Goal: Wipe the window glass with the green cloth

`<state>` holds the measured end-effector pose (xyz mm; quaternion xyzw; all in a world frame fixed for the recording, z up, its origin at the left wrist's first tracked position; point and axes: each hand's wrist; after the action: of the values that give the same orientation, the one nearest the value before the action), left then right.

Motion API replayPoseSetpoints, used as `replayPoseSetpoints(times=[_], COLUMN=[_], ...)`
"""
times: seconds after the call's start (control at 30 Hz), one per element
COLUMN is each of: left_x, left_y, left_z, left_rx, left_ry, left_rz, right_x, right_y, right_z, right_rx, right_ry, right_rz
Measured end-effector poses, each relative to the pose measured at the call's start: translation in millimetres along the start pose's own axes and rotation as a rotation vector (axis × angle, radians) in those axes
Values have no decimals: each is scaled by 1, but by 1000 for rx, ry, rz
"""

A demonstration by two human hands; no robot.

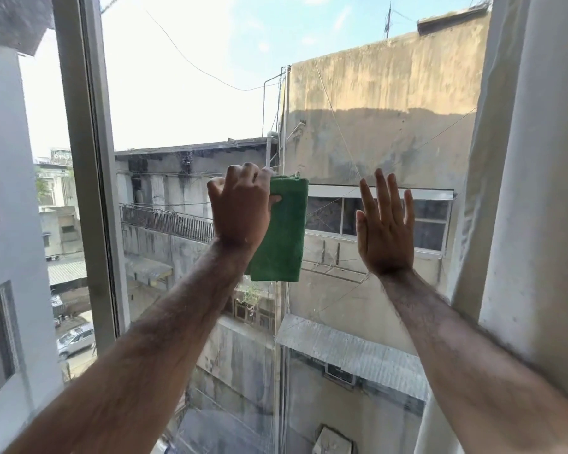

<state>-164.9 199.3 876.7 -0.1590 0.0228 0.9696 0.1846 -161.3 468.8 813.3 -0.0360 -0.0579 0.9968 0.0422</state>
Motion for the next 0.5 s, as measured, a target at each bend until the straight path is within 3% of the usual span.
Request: replayPoseSetpoints(times=[0.17, 0.3, 0.4, 0.5], left_x=[-19, -33, -42, -48], left_y=[-8, -6, -1, 7], left_z=[15, 19, 12, 2], left_rx=[-3, -43, -99, -175], left_ry=[126, 192, 170, 184], left_rz=[-68, -199, -371, -528], right_x=[-23, -51, -72, -78], right_y=[15, 39, 63, 78], right_z=[7, 17, 18, 14], right_rx=[85, 96, 109, 266], right_ry=[95, 150, 331, 551], right_rz=[67, 281, 540, 676])
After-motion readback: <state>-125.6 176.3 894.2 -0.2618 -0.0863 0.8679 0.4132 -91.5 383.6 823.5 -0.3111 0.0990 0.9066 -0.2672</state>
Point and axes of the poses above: each hand's wrist, its own z-axis towards the middle knuckle, its own x-axis out of the palm, y = z × x, and after that the axes turned 1 degree about x, right-handed
